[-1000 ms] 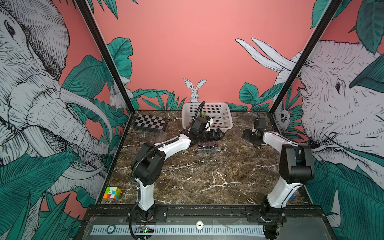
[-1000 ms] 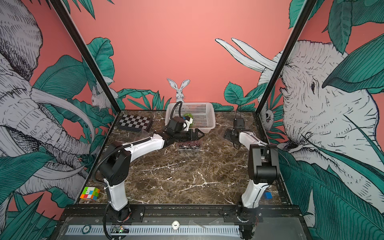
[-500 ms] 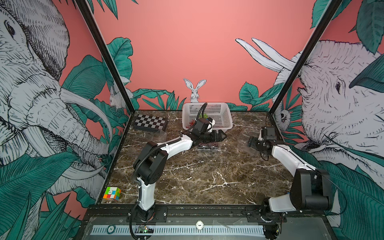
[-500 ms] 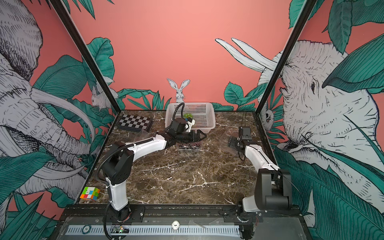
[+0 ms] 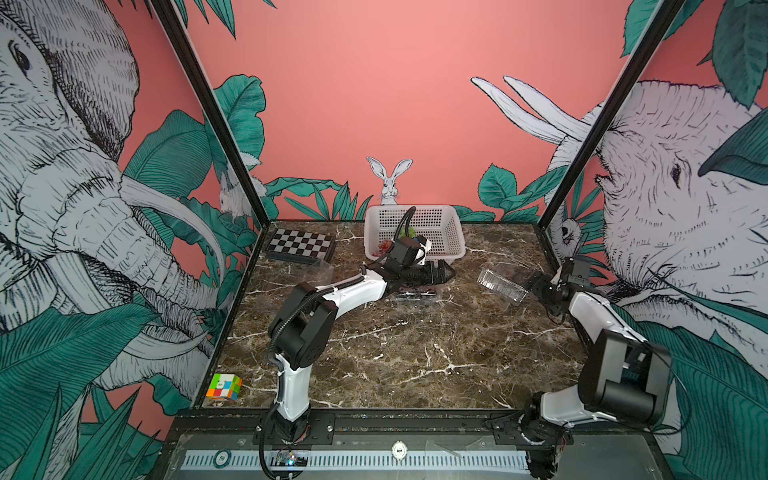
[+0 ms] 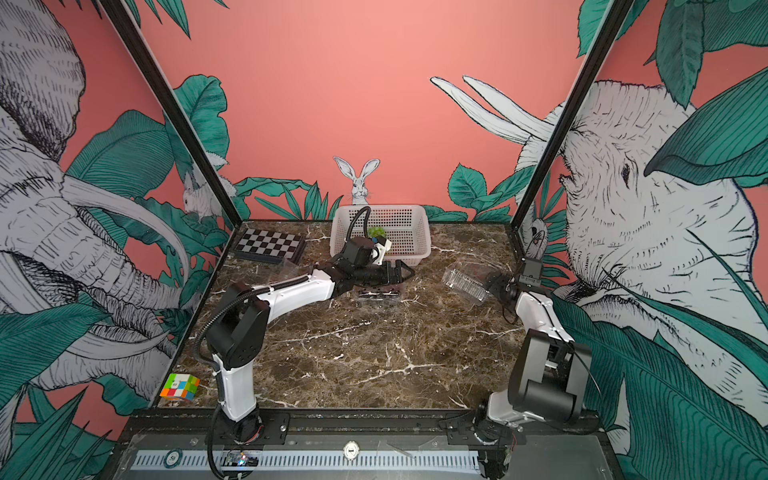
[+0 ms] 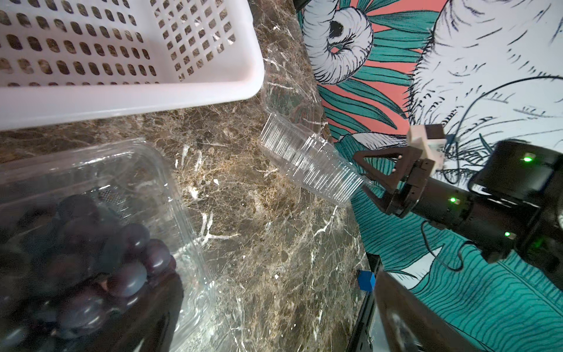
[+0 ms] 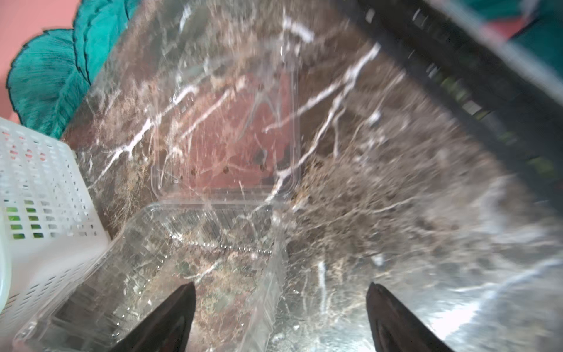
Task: Pack grapes into containers
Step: Pick up the packing box from the center of the board.
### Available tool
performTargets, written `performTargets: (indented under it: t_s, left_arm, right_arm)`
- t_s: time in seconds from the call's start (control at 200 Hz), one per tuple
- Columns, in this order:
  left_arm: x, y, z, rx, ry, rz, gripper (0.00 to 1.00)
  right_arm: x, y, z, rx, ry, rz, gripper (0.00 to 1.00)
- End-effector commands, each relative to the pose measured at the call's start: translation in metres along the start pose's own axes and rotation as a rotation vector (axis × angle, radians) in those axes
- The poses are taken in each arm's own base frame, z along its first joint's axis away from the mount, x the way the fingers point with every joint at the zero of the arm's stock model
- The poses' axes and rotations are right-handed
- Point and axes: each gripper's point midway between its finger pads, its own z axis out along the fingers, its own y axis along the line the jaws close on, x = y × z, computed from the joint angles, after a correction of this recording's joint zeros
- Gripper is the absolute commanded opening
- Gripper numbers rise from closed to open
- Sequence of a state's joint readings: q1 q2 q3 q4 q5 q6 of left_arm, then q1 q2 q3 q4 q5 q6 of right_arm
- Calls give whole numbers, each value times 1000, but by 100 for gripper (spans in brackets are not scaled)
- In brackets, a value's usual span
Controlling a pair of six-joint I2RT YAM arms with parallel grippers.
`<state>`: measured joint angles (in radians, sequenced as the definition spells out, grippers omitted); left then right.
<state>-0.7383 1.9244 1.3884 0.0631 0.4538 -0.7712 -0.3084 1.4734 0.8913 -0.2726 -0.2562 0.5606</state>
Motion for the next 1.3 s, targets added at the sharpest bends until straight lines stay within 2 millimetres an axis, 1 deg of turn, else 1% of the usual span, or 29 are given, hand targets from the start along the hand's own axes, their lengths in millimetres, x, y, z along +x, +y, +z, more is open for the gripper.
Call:
performTargets:
  t_s: [0.0,0.065,0.125,0.19,0.26,0.415,0.54,0.635,0.79,0.925,1.15,1.245,1.29]
  left_arm:
    - [0,-8,-5,28,-11,9,99]
    - [1,-7,-4,27,-8,6,99]
    - [2,-7,-3,28,-4,5,99]
    - [2,-7,-2,29,-2,6,99]
    - [2,-5,-1,28,-2,5,99]
    - [3,-3,3,33,3,-7,99]
    - [4,-3,5,36,5,-12,99]
    - [4,-2,6,36,9,-12,99]
    - [5,-1,6,33,11,-11,99]
    - [4,-1,5,29,6,-6,99]
    - [2,-3,3,30,-1,-5,99]
    - [-4,-9,-2,37,-16,9,99]
    - [-9,-13,-7,39,-28,21,99]
  right_arm:
    - [12,20,9,-136,54,60,82]
    - [19,19,15,-148,78,72,78]
    - [24,17,17,-152,91,78,69]
    - [29,14,18,-145,93,76,63]
    - [35,9,19,-131,103,73,59]
    - [47,0,20,-109,120,63,44]
    - [54,-6,22,-94,125,54,37]
    - [56,-10,21,-76,126,42,29]
    - [50,-11,16,-61,91,29,22]
    - [38,-5,6,-64,43,0,7]
    - [28,5,-6,-52,-10,-67,3]
    - [21,17,-17,-68,-56,-107,3]
    - [17,27,-24,-89,-89,-142,3]
